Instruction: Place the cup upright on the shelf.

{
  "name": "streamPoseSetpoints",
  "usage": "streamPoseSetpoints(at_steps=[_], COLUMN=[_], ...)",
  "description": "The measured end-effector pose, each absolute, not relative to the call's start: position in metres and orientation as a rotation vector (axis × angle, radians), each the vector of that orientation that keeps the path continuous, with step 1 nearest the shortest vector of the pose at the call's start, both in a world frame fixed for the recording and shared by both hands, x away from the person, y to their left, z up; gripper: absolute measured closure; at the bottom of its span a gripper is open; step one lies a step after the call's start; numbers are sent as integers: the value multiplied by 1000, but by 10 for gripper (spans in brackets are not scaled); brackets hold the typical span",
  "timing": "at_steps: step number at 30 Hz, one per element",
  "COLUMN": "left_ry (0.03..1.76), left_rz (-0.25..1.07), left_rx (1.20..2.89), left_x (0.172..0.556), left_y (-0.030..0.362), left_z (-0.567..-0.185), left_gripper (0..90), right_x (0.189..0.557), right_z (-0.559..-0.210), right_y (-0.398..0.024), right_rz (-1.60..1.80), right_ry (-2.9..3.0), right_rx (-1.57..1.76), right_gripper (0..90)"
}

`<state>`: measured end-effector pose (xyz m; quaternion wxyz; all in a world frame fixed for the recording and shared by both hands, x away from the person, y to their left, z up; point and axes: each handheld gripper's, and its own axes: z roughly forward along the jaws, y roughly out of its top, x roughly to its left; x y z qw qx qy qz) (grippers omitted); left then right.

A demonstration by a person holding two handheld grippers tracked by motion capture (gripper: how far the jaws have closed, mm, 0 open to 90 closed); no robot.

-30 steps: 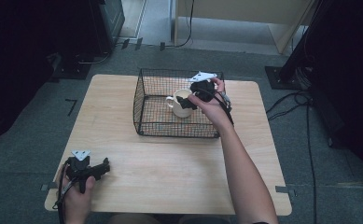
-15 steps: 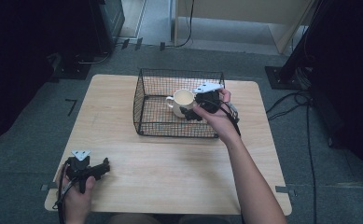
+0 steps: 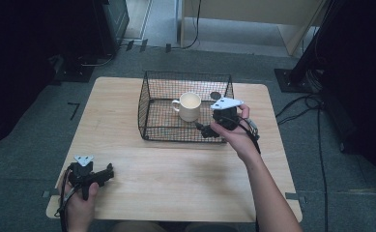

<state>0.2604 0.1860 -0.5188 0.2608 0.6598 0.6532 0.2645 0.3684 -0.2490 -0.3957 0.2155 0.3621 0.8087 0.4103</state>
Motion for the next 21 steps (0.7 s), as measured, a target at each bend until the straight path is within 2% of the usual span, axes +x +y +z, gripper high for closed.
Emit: streamPoseSetpoints(at_steps=[21], left_ry=[1769], left_rz=[717], left_rx=[1787], left_x=[260], left_y=[186], left_z=[-519], left_gripper=[18], right_x=[328], right_z=[-418], right_y=[-285], right_rz=[1124], right_ry=[2220], right_rx=[1043], right_gripper=[0])
